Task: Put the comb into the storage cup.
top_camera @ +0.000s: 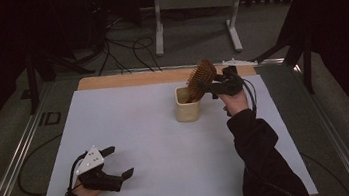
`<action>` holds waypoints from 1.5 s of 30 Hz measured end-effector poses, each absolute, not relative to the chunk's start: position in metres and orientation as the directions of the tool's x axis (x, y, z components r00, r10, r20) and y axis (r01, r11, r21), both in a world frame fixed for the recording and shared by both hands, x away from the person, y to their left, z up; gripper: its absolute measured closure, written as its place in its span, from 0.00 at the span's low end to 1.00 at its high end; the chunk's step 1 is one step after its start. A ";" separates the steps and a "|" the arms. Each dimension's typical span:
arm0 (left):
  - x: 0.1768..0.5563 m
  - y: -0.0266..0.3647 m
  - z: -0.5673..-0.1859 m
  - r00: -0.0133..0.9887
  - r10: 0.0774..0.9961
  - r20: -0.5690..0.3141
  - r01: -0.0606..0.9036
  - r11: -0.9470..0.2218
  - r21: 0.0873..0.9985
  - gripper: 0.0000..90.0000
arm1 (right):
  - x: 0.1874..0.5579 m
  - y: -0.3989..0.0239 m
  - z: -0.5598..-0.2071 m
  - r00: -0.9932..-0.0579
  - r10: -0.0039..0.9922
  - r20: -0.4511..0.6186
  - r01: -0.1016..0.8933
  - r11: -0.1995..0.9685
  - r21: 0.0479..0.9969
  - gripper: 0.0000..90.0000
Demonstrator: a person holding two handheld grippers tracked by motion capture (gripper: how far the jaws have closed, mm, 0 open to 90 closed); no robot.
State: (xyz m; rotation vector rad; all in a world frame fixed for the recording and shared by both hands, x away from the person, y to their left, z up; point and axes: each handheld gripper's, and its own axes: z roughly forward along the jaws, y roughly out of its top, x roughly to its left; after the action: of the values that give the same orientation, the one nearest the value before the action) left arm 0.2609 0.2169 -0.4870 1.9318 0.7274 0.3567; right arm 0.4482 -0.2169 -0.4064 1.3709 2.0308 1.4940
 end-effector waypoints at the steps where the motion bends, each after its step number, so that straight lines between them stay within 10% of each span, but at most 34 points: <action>1: 0.261 0.217 -0.487 0.776 0.627 -0.065 0.333 -0.320 0.887 0.00 | 0.448 -0.218 -0.406 -0.516 0.804 0.294 0.522 0.023 0.853 0.10; 45: 0.259 0.216 -0.485 0.778 0.625 -0.055 0.323 -0.323 0.890 0.00 | 0.421 -0.234 -0.427 -0.573 0.796 0.195 0.501 0.152 0.852 0.10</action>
State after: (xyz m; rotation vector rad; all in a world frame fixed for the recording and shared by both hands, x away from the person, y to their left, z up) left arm 0.2588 0.2165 -0.4846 1.9320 0.7172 0.3655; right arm 0.4211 -0.2336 -0.4271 1.2509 2.1325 1.3871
